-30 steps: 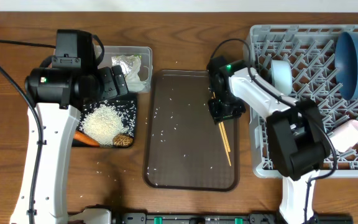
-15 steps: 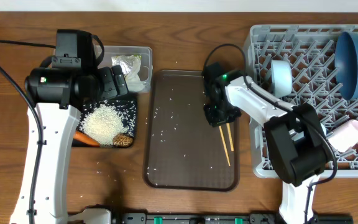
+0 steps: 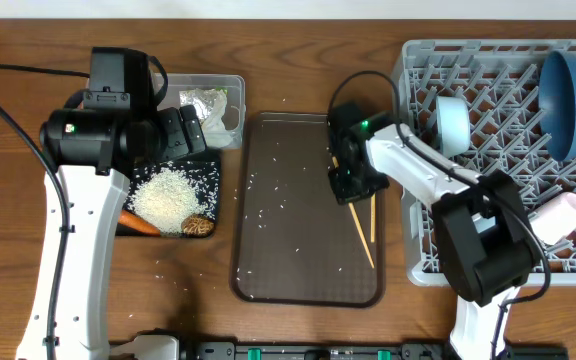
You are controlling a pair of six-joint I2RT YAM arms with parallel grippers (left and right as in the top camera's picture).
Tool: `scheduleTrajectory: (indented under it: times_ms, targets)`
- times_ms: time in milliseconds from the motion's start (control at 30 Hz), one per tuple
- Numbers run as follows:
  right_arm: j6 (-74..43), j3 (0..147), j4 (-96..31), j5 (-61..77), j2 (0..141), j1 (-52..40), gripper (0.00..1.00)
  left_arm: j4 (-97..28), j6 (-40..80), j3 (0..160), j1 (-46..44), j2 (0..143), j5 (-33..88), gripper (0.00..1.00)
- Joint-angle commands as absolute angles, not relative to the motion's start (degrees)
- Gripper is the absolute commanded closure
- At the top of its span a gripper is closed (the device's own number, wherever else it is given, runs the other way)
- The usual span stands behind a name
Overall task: Sort waste into correct bins and load items into the dishwasher rack
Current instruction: 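Carry the chopstick right and drop it into the rack, then grasp the second chopstick on the brown tray with the right gripper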
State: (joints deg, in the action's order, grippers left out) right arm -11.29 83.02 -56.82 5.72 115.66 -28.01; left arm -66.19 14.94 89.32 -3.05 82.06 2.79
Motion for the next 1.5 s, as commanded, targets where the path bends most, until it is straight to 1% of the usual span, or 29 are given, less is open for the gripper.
scheduleTrajectory:
  times_ms: [0, 133, 233, 433, 600, 733, 833, 900, 1000, 1033, 1067, 1100, 1133, 1167, 1200, 1333, 1400, 1467]
  targets:
    - [-10.6, 90.3, -58.0, 5.8, 108.2, -27.3, 0.99, -66.4, 14.2, 89.2, -2.9, 81.8, 2.1, 0.02]
    - [-10.5, 95.5, -60.1, 5.4, 102.5, -24.1, 0.99, -66.4, 14.2, 89.2, -2.9, 81.8, 2.1, 0.02]
    - [-10.1, 97.4, -62.6, 2.3, 98.6, -20.0, 0.99, -66.4, 14.2, 89.2, -2.9, 81.8, 2.1, 0.02]
    - [-6.8, 97.7, -65.4, -0.2, 92.5, -5.8, 0.99, -66.4, 14.2, 89.2, -2.9, 81.8, 2.1, 0.02]
    - [-3.8, 97.4, -65.1, -0.3, 93.2, 5.4, 0.99, -66.4, 14.2, 89.2, -2.9, 81.8, 2.1, 0.02]
    - [0.2, 97.4, -60.1, -0.2, 96.9, 8.7, 0.99, -66.4, 14.2, 89.2, -2.9, 81.8, 2.1, 0.02]
    - [1.6, 97.4, -57.3, -1.9, 100.5, 8.6, 0.99, -66.4, 14.2, 89.2, -2.9, 81.8, 2.1, 0.02]
    - [1.3, 97.4, -56.8, -4.7, 102.8, 8.6, 0.99, -66.4, 14.2, 89.2, -2.9, 81.8, 2.1, 0.02]
    - [1.3, 97.4, -56.2, -5.2, 106.1, 8.6, 0.99, -66.4, 14.2, 89.2, -2.9, 81.8, 2.1, 0.02]
    - [1.4, 97.4, -56.0, -5.2, 106.6, 8.6, 0.97, -66.4, 14.2, 89.2, -2.9, 81.8, 2.1, 0.02]
    - [1.4, 97.4, -55.6, -5.2, 106.9, 8.5, 0.89, -66.4, 14.2, 89.2, -2.9, 81.8, 2.1, 0.02]
    - [1.4, 97.4, -55.5, -5.2, 106.9, 8.5, 0.75, -66.4, 14.2, 89.2, -2.9, 81.8, 2.1, 0.02]
    - [1.4, 97.5, -55.5, -5.1, 106.4, 8.3, 0.65, -66.4, 14.2, 89.2, -2.9, 81.8, 2.1, 0.02]
    - [1.4, 97.7, -55.8, -5.0, 105.6, 7.9, 0.59, -66.4, 14.2, 89.2, -2.9, 81.8, 2.1, 0.02]
    - [1.4, 97.9, -56.1, -4.8, 104.8, 7.5, 0.56, -66.4, 14.2, 89.2, -2.9, 81.8, 2.1, 0.02]
    - [1.3, 98.4, -57.6, 1.1, 98.9, 4.4, 0.53, -66.4, 14.2, 89.2, -2.9, 81.8, 2.1, 0.02]
    - [-0.1, 98.3, -59.2, 5.2, 95.7, 1.4, 0.51, -66.4, 14.2, 89.2, -2.9, 81.8, 2.1, 0.02]
    - [-1.3, 98.3, -60.7, 6.9, 94.4, -1.6, 0.50, -66.4, 14.2, 89.2, -2.9, 81.8, 2.1, 0.02]
